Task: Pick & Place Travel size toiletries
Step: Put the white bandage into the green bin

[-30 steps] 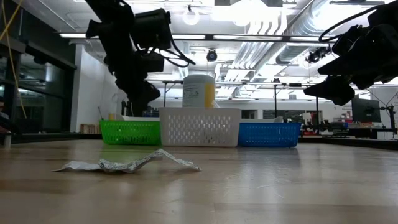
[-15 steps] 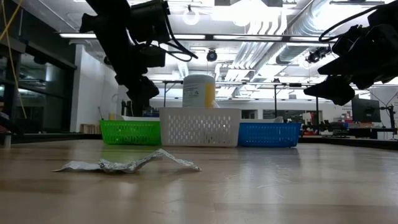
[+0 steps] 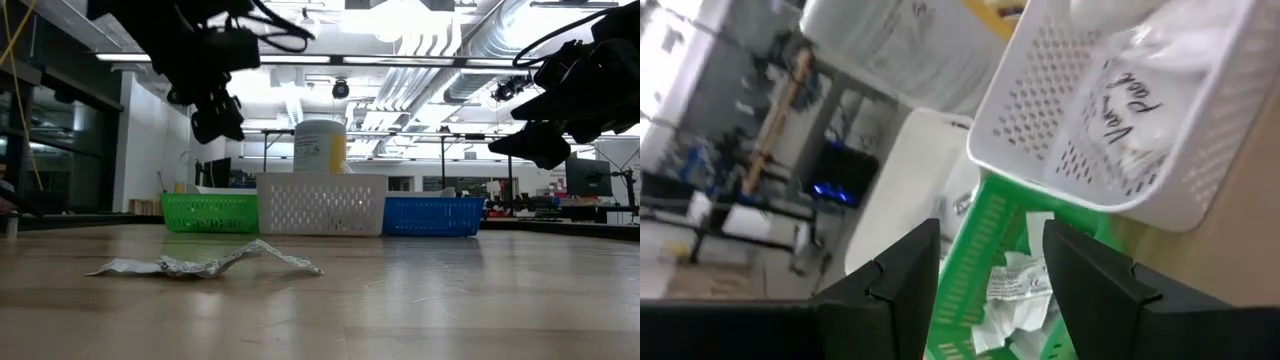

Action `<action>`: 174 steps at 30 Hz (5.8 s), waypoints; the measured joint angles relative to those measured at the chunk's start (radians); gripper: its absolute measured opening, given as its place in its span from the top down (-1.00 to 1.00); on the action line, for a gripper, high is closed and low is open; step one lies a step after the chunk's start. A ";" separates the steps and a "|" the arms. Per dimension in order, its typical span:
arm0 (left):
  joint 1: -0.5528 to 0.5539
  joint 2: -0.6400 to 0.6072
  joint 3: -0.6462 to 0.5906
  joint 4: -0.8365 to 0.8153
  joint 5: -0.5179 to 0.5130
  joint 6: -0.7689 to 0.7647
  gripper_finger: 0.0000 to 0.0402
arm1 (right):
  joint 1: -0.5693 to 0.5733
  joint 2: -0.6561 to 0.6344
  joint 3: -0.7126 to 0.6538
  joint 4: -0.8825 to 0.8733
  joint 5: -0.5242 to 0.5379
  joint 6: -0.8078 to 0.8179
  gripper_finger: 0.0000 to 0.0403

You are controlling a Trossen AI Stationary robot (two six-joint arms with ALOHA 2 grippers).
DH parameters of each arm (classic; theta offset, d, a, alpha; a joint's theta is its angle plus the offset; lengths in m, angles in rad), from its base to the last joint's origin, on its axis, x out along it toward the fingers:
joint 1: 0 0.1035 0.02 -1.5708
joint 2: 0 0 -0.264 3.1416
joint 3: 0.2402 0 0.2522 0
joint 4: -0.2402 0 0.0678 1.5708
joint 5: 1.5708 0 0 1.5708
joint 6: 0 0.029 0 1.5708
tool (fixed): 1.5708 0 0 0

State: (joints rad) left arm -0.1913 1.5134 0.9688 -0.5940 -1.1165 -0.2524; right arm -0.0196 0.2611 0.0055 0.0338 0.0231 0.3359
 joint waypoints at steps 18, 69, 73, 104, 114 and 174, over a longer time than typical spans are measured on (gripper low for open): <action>-0.258 0.003 0.000 -0.009 -0.102 0.024 0.12 | 0.000 0.000 0.000 0.000 0.000 0.000 -0.72; -0.473 0.393 0.067 0.692 0.498 0.119 -0.49 | 0.000 0.000 0.000 0.001 0.001 0.000 -0.72; -0.472 0.425 0.068 0.719 0.469 0.145 -0.49 | 0.000 0.000 0.000 0.001 0.001 0.000 -0.72; -0.471 0.449 0.067 0.697 0.433 0.199 0.97 | 0.000 0.000 0.000 0.000 0.000 0.000 -0.72; -0.490 0.449 0.156 0.586 0.490 0.319 0.96 | 0.000 0.000 0.000 0.000 0.000 0.000 -0.72; -0.554 0.417 0.086 0.374 0.355 0.514 0.22 | 0.000 0.000 0.000 0.000 0.000 0.000 -0.72</action>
State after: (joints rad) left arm -0.7452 1.9301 1.0549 -0.2199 -0.7612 0.2618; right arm -0.0196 0.2611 0.0055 0.0338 0.0231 0.3362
